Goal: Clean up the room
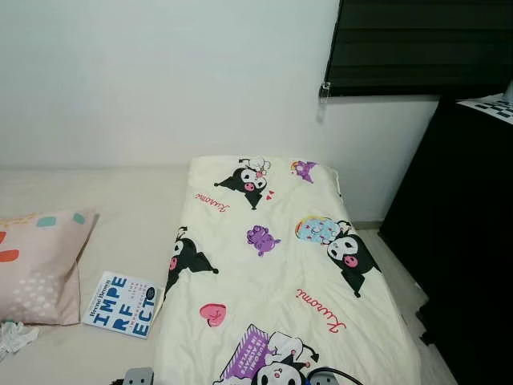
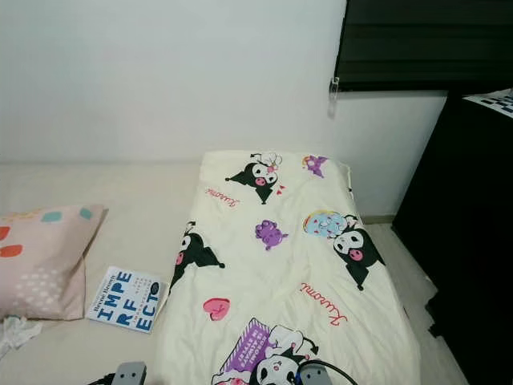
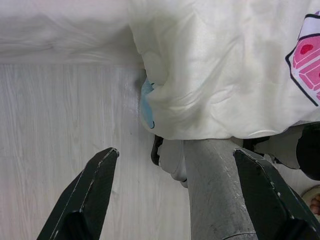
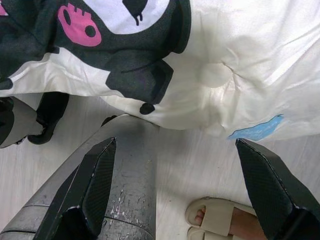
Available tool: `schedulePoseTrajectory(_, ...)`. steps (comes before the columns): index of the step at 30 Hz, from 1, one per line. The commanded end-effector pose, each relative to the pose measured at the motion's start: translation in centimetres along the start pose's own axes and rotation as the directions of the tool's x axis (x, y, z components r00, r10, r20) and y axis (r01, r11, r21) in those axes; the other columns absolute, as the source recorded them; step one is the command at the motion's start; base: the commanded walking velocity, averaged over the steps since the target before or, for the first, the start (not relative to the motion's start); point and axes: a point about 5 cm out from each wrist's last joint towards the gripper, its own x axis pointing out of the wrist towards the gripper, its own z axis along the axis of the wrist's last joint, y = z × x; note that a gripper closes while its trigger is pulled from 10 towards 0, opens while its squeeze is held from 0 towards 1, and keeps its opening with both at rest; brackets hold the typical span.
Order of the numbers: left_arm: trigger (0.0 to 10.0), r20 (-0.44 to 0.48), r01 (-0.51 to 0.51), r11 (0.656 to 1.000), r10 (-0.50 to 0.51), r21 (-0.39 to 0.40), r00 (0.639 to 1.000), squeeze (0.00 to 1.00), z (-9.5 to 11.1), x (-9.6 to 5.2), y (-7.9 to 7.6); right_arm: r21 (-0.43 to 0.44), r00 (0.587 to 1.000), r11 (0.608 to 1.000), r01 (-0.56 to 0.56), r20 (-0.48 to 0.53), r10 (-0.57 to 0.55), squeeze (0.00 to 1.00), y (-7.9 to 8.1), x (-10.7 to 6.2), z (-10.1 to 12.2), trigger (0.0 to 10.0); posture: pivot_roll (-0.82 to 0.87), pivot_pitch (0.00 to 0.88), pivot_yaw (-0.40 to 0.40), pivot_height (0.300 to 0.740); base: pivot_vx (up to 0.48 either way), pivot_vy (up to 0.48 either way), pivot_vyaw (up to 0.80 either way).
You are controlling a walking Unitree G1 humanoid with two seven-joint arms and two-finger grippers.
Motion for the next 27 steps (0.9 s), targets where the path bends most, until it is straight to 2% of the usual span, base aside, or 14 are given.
schedulePoseTrajectory(1,10.0,-0.014,-0.015,1.000,0.015,0.018,1.000,0.00,-0.11,-0.11,0.65,-0.004,0.999,1.000,-0.010,-0.043,0.010,0.00,0.30,-0.07,-1.01,10.0,-0.07,0.000,-0.032,0.740,0.000,0.000,0.00)
schedulePoseTrajectory(27,10.0,-0.017,-0.017,1.000,0.017,0.010,1.000,0.00,-0.30,-0.24,1.16,0.000,0.999,1.000,-0.013,-0.046,0.013,0.00,0.75,-0.08,-1.09,10.0,-0.07,0.000,-0.035,0.740,0.000,0.000,0.00)
